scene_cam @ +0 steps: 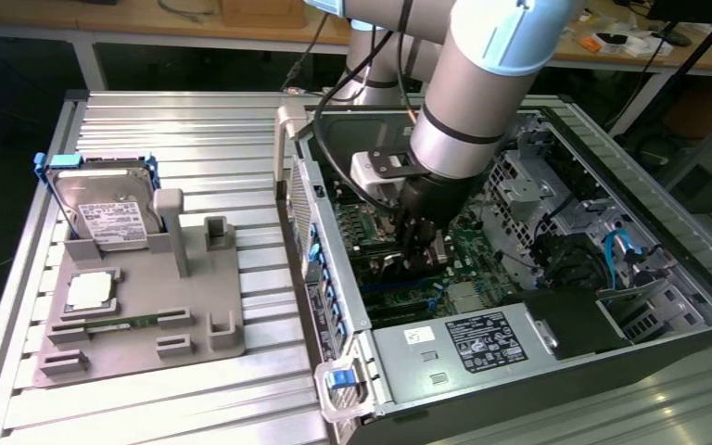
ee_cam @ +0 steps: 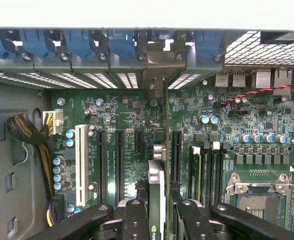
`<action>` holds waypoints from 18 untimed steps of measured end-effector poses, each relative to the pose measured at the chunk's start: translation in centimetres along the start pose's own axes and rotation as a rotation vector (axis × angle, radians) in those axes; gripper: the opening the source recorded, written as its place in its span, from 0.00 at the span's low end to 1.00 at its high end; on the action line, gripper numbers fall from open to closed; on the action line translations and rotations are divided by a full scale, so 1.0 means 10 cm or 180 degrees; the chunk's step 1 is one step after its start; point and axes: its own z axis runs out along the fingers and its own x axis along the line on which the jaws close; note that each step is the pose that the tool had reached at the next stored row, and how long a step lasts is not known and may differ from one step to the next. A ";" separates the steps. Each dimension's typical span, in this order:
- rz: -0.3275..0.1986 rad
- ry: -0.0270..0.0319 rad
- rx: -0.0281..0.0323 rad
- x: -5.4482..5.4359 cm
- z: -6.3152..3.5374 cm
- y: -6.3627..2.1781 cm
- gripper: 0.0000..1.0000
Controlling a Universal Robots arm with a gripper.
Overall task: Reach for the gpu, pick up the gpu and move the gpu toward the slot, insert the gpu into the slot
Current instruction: 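Insert the gpu into the slot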
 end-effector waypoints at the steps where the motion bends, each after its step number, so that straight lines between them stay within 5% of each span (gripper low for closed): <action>1: 0.0000 0.0000 -0.0011 0.00 0.000 0.000 0.27; 5: 0.0001 -0.0001 -0.0033 0.00 0.000 0.001 0.27; 18: 0.0036 -0.0001 -0.0034 0.02 0.000 0.001 0.27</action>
